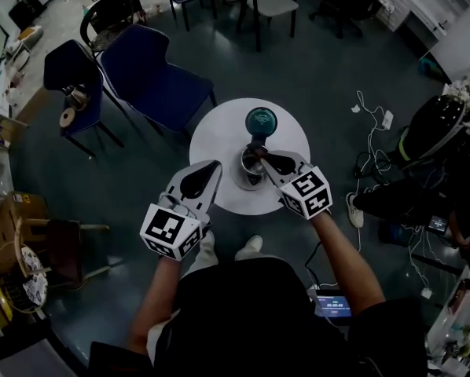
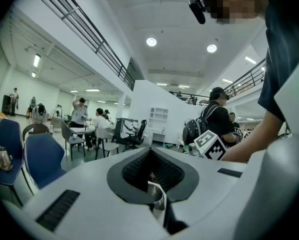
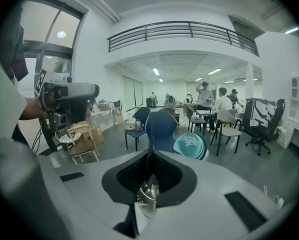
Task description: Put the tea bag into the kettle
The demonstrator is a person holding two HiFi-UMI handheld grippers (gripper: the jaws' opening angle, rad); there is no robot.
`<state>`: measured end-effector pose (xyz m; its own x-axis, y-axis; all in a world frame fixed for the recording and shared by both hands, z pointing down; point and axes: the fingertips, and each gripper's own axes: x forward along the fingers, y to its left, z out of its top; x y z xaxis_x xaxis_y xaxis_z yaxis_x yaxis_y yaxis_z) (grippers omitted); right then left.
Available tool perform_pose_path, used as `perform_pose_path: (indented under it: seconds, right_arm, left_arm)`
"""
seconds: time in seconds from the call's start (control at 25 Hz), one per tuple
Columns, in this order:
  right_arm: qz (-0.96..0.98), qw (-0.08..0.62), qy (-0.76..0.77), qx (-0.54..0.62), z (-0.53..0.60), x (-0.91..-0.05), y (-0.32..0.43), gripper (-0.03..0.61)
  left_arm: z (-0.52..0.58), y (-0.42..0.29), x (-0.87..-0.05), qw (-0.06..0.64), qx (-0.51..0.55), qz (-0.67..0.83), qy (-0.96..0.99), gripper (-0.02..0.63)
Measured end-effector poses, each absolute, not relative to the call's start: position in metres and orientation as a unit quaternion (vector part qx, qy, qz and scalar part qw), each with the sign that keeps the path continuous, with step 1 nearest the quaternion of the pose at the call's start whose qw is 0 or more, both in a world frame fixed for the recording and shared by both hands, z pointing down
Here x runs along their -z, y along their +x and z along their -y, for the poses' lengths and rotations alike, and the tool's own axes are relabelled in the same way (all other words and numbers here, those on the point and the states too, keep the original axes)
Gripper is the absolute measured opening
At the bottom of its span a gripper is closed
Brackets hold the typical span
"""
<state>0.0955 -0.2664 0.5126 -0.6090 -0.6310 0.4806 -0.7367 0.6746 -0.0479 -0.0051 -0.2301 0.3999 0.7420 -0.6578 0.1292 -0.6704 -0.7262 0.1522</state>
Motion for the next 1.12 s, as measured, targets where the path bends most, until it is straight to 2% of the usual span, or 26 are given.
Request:
perform_pose_path:
  seconds: [0.68,1.12]
  right_arm:
    - [0.883,0.296,0.339,-0.133,0.274,-0.572,0.085,0.037]
    - [0.883,0.300,0.331,-0.144,0.283,-0.585,0.081,0.037]
  left_arm:
    - [0.228,-0.018,-0.413,0.102,-0.037,0.390,0.914,0.015]
    - [0.231,-0.021,-0.416,0.109,-0.034,0.397,0.911,0.015]
